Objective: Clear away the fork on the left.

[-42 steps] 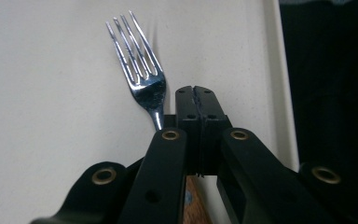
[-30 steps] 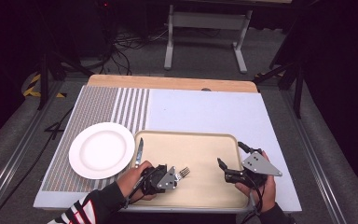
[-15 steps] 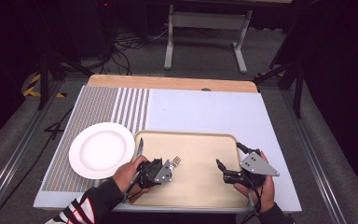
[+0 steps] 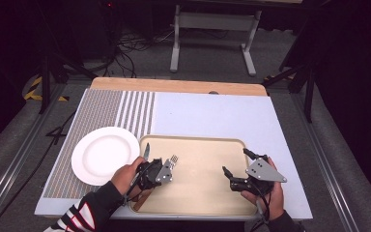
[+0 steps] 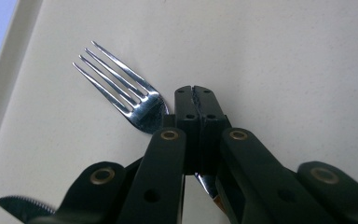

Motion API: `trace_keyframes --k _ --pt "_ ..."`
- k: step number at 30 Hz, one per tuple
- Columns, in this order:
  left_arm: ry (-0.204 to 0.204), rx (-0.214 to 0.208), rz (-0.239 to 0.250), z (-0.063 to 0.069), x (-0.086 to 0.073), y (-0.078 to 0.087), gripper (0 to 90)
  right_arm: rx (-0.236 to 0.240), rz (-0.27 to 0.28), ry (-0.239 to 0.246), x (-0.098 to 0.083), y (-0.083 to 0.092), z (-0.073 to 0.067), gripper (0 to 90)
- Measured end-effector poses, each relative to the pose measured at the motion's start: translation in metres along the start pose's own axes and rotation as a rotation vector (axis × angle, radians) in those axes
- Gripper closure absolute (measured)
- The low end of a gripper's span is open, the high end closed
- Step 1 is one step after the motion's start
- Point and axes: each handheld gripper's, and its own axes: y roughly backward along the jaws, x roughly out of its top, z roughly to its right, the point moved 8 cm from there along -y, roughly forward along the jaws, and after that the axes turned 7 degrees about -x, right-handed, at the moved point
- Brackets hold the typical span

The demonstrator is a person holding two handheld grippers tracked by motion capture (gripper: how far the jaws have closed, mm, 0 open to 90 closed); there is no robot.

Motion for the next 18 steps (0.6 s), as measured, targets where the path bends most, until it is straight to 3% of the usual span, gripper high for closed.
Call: trace_keyframes --k 10,13,18 --pt "0.039 0.002 -0.013 -0.007 -0.011 0.005 90.0 0.027 -0.025 0.025 -0.002 -0.002 -0.007 12.3" --pt "0.039 0.018 -0.046 -0.008 -0.015 0.009 90.0 0.029 -0.028 0.029 -0.002 -0.002 -0.008 12.4" --pt "0.055 0.006 -0.051 -0.010 -0.021 0.012 90.0 0.030 -0.036 0.032 -0.003 -0.002 -0.008 12.3"
